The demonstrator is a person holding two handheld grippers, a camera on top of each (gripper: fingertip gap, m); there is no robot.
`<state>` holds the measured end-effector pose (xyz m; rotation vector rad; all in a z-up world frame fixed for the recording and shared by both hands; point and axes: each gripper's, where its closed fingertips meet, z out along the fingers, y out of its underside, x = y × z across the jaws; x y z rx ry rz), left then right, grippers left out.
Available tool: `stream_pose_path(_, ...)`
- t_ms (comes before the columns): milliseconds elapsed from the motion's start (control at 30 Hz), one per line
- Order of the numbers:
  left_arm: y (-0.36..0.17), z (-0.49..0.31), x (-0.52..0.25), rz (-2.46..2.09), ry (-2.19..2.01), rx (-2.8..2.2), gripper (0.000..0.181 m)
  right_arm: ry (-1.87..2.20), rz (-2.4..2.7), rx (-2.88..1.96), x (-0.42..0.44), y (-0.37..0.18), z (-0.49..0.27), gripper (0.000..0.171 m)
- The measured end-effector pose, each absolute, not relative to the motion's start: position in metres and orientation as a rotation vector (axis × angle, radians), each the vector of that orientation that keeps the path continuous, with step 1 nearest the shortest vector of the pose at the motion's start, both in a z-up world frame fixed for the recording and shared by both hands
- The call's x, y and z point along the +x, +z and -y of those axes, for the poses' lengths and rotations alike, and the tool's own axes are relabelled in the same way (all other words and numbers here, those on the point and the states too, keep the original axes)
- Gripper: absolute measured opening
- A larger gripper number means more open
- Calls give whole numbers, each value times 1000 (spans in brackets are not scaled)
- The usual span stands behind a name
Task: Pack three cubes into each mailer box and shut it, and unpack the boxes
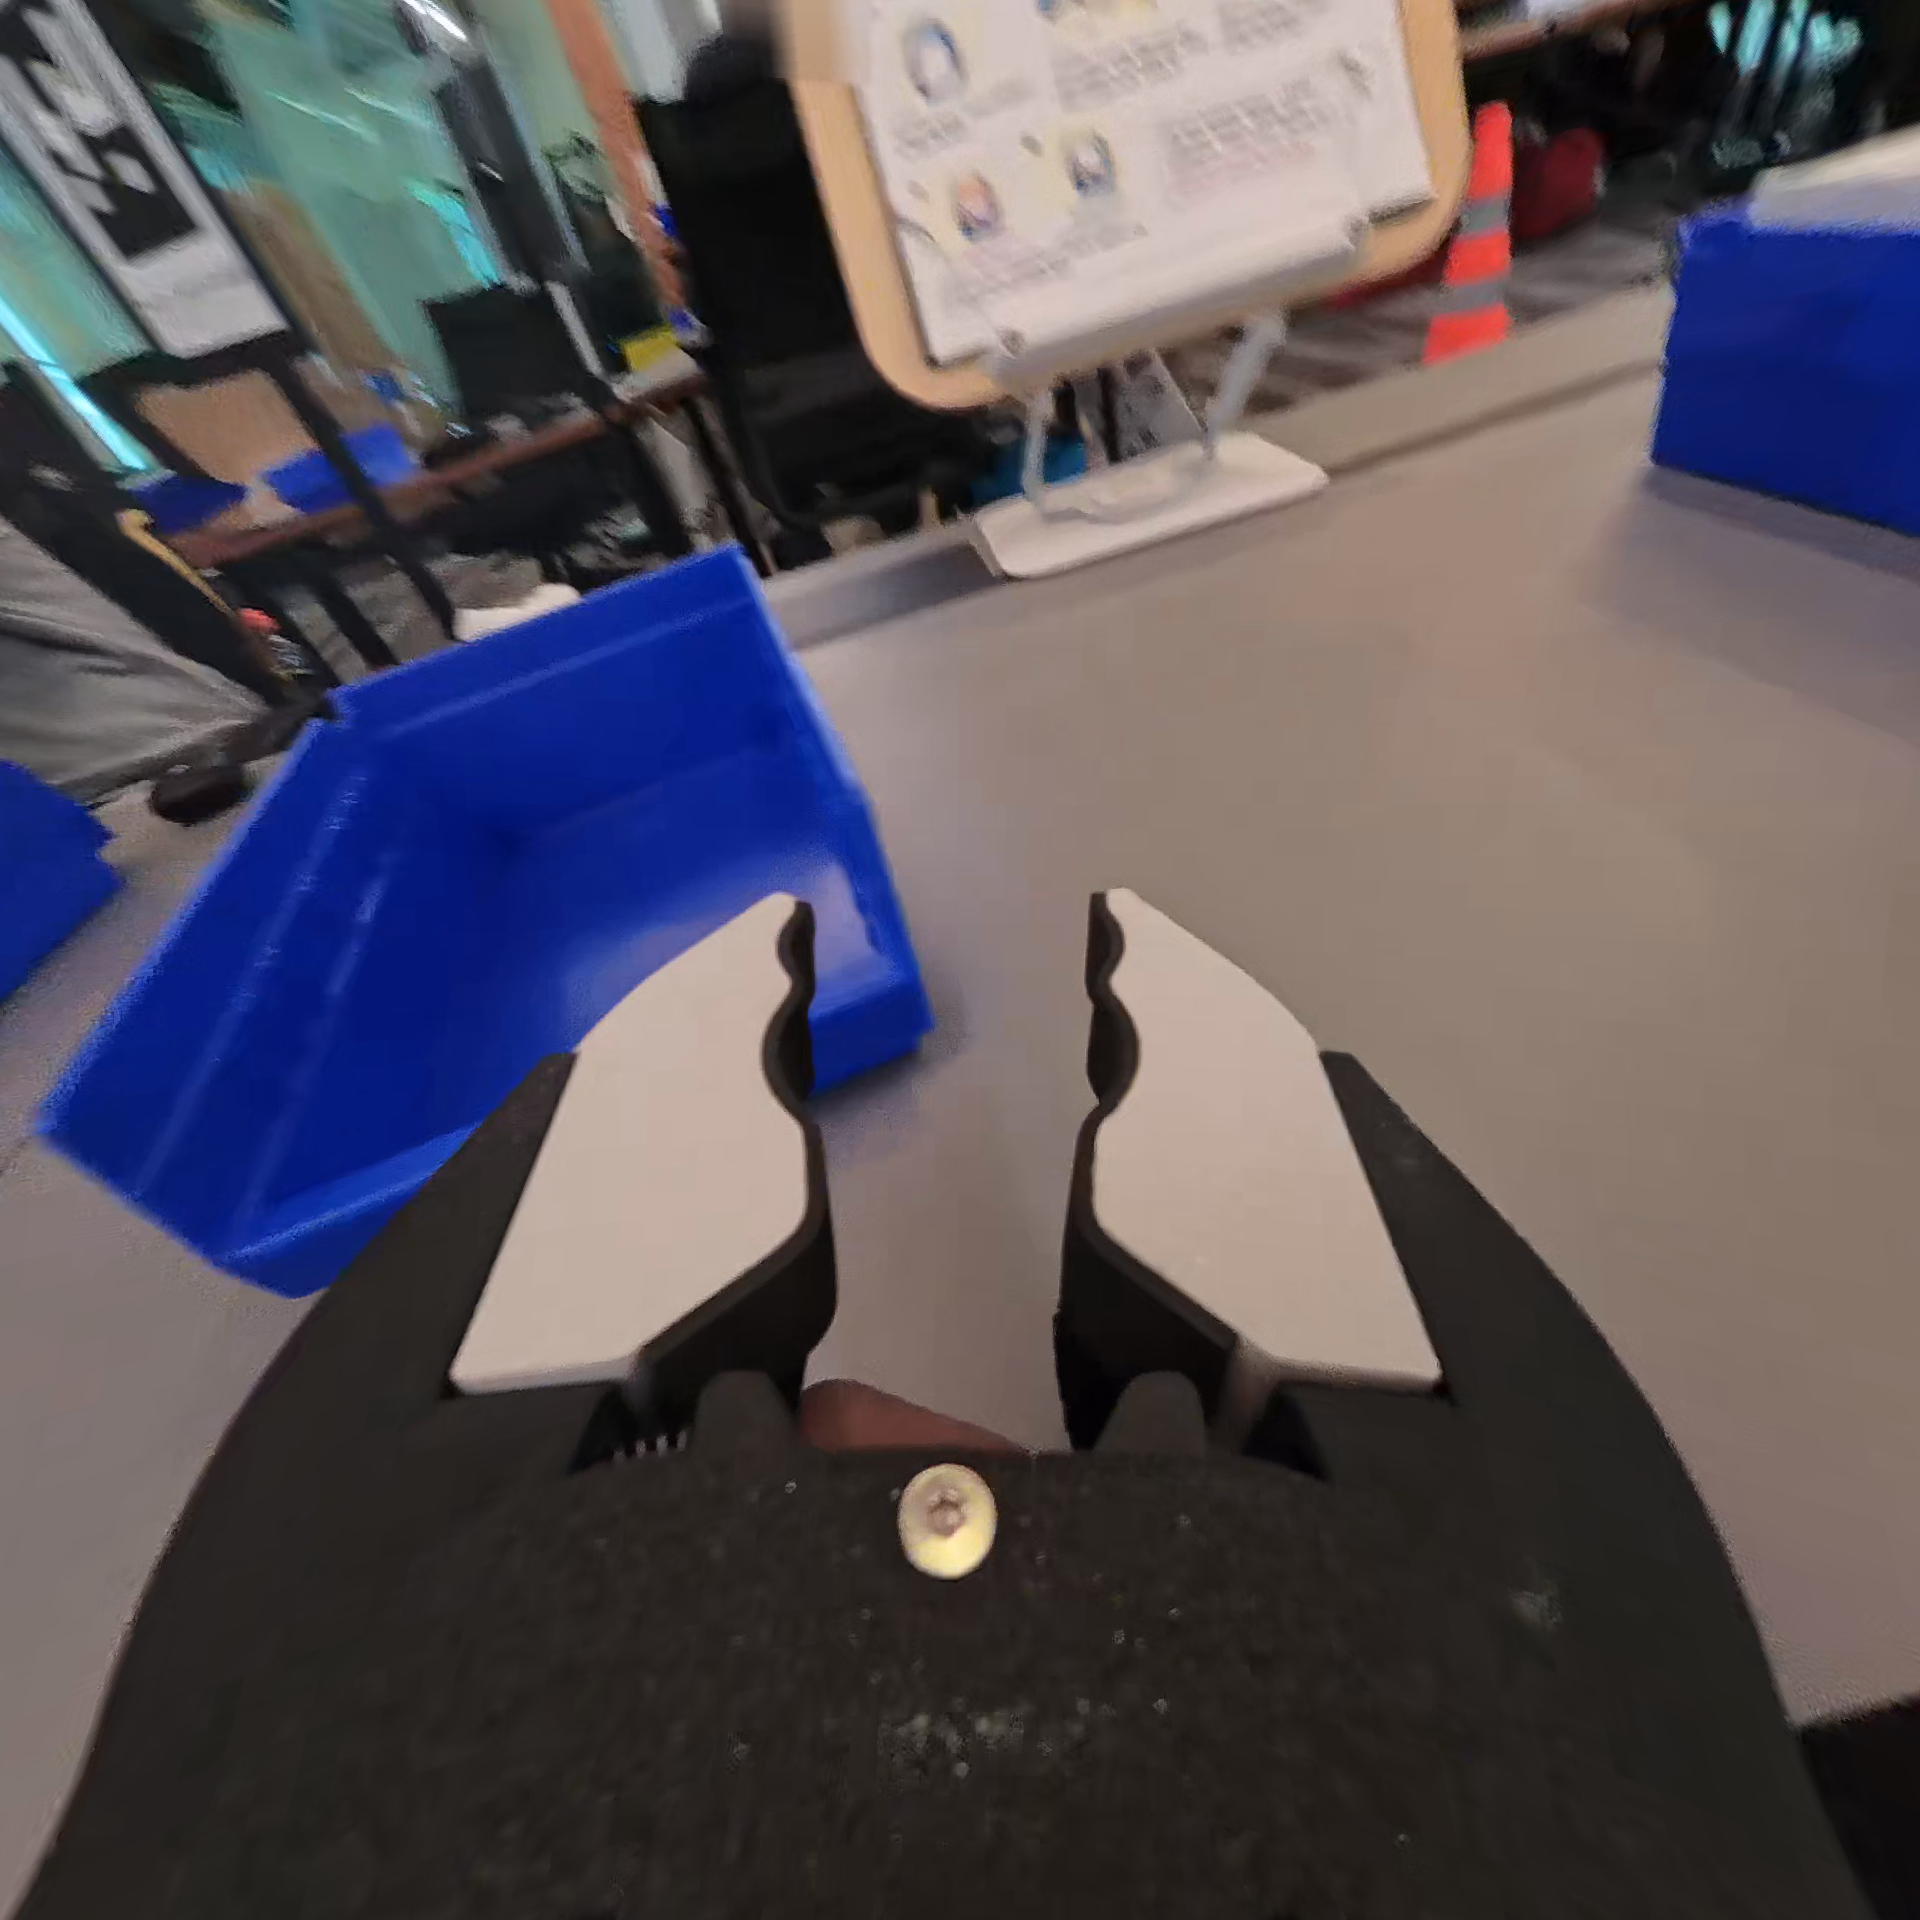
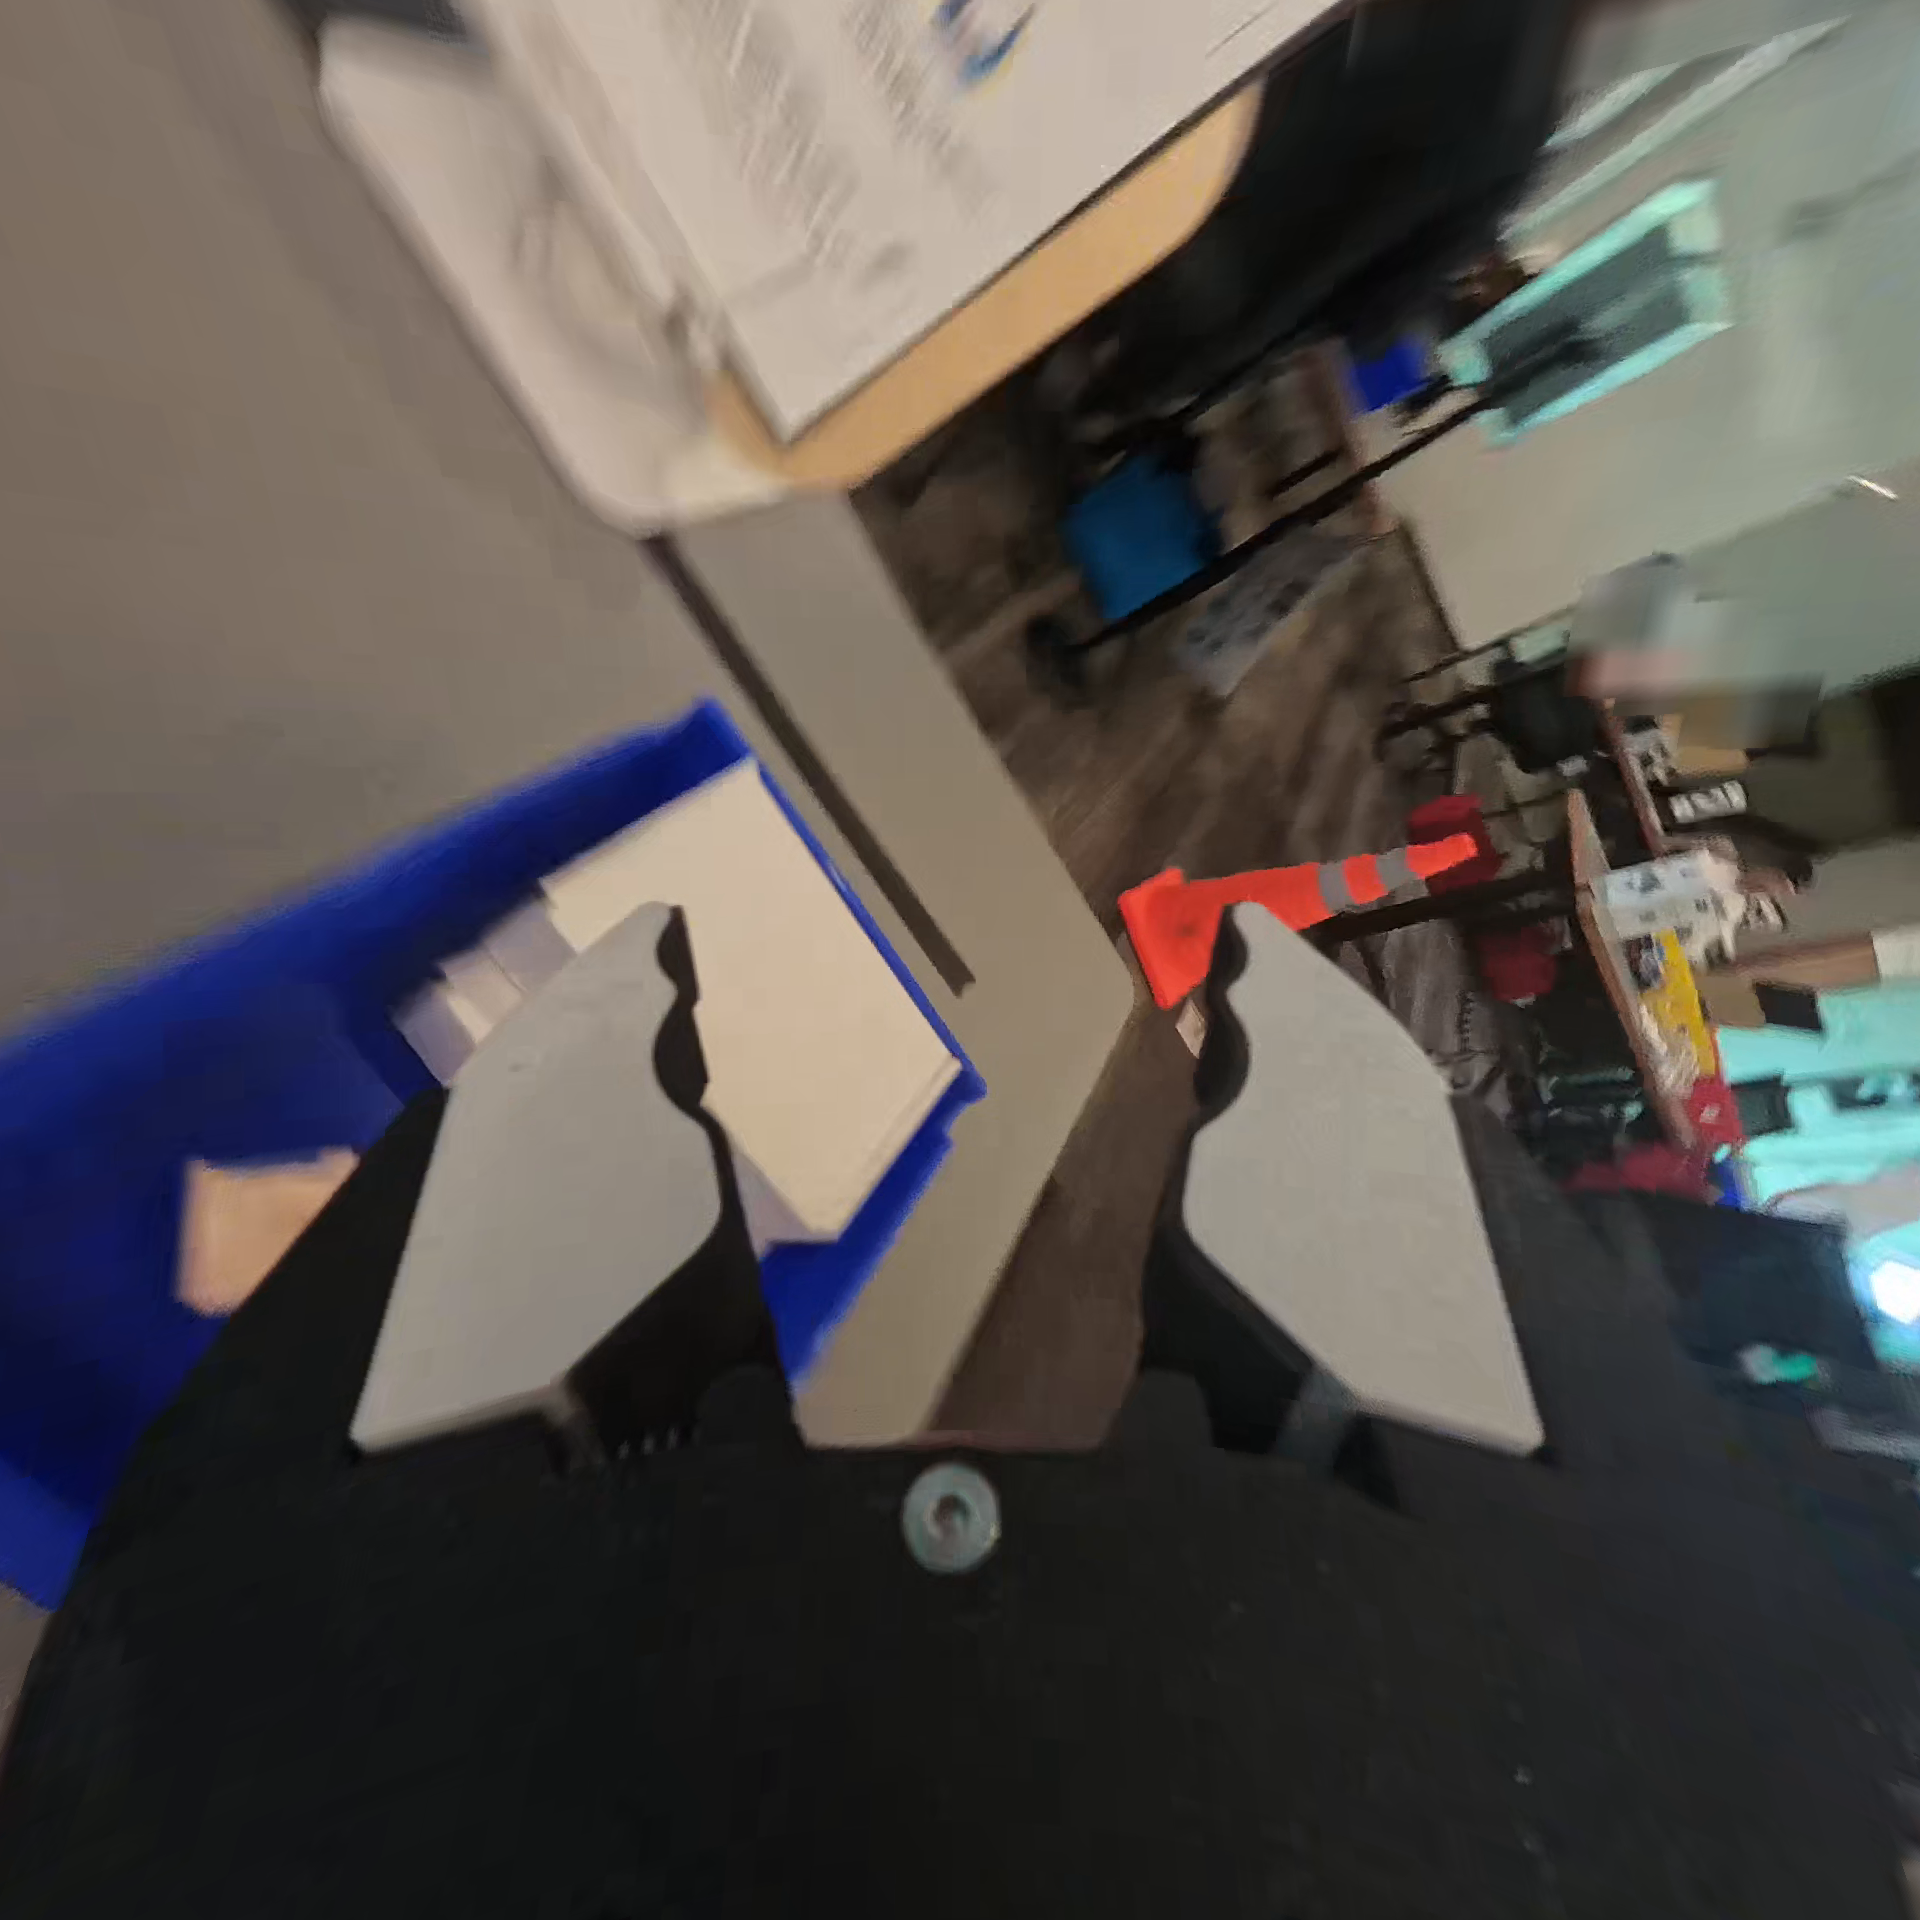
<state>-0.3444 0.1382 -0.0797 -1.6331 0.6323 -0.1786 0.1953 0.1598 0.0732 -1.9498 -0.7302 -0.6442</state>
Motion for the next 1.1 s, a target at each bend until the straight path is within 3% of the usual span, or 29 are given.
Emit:
stream_pose_path(67,-76,-144,-361,-584,-199,-1632,46,-531,453,-1817,170,88,-122,83)
stream_pose_path(167,-90,-149,-378,-520,-274,-1779,46,-242,127,-1648,129,53,-65,43)
stream_pose_path(200,-93,-148,-377,-507,-345,-1818,45,-144,70,-1654,114,26,-53,40)
stream_pose_path(300,-100,-148,-376,-481,-471,-1884,46,-78,-213,-1809,104,-69,-24,52)
stream_pose_path(367,-107,-151,-376,-485,-460,-1911,48,-55,-314,-1802,97,-98,-8,46)
stream_pose_path(533,-119,-158,-371,-520,-436,-1945,44,-249,-240,-1806,100,-108,7,36)
stream_pose_path(1100,-111,-150,-361,-591,-423,-1856,34,-190,-205,-1847,100,-122,-6,36)
